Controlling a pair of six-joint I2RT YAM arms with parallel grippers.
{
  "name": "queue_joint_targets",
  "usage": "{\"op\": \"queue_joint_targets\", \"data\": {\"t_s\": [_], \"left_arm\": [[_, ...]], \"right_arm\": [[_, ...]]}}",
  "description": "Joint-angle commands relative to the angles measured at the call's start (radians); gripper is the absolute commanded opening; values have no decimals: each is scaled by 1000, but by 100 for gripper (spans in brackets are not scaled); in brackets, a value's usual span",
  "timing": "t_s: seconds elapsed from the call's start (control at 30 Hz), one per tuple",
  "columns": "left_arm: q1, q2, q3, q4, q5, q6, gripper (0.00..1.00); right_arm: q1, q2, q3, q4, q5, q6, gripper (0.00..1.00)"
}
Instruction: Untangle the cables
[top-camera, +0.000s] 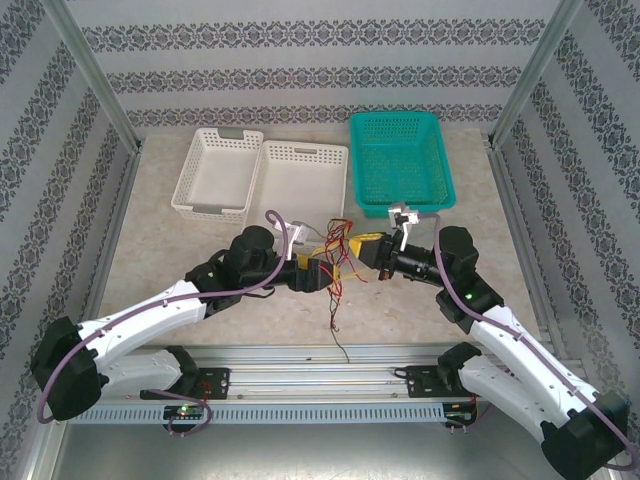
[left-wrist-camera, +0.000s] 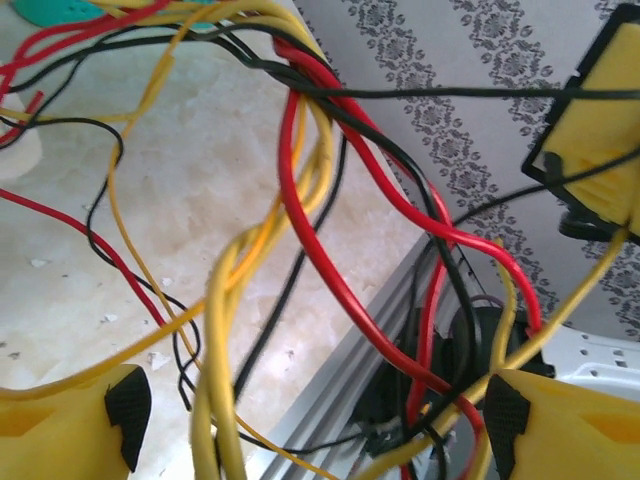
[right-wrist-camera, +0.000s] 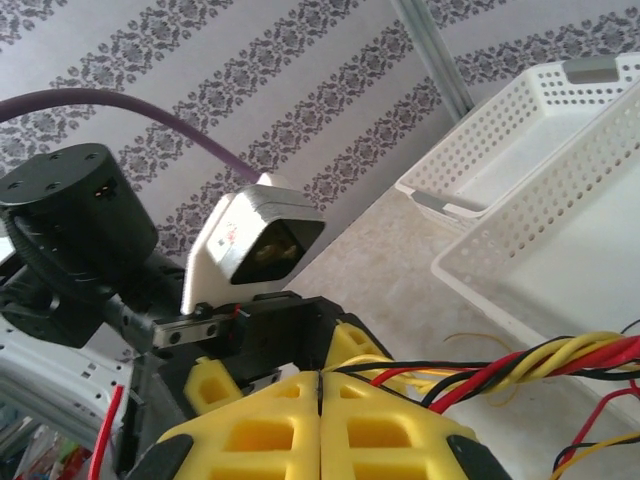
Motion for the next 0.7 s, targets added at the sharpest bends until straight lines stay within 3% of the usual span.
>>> {"op": "queue_joint_targets", "data": {"t_s": [0.0, 0.23, 0.3, 0.37, 0.5, 0.6, 0.67], "left_arm": [[-10, 18, 23, -5, -45, 11, 83], [-10, 3, -11, 110, -131, -58, 82], [-10, -6, -17, 137, -137, -65, 70], [-10, -7, -25, 168, -131, -77, 51], [-10, 3, -44, 227, -95, -98, 25], [-10, -2, -54, 233, -92, -96, 0], [-10, -29, -47, 183, -112, -71, 0]], "right_arm": [[25, 4, 19, 85, -45, 8, 0], [69, 15, 16, 79, -36, -16, 0], [70, 16, 14, 79, -35, -14, 0], [72, 14, 11, 77, -31, -15, 0], [71, 7, 7, 71, -17, -21, 0], [71, 5, 7, 56, -7, -28, 0], [70, -8, 10, 3, 37, -50, 0]]}}
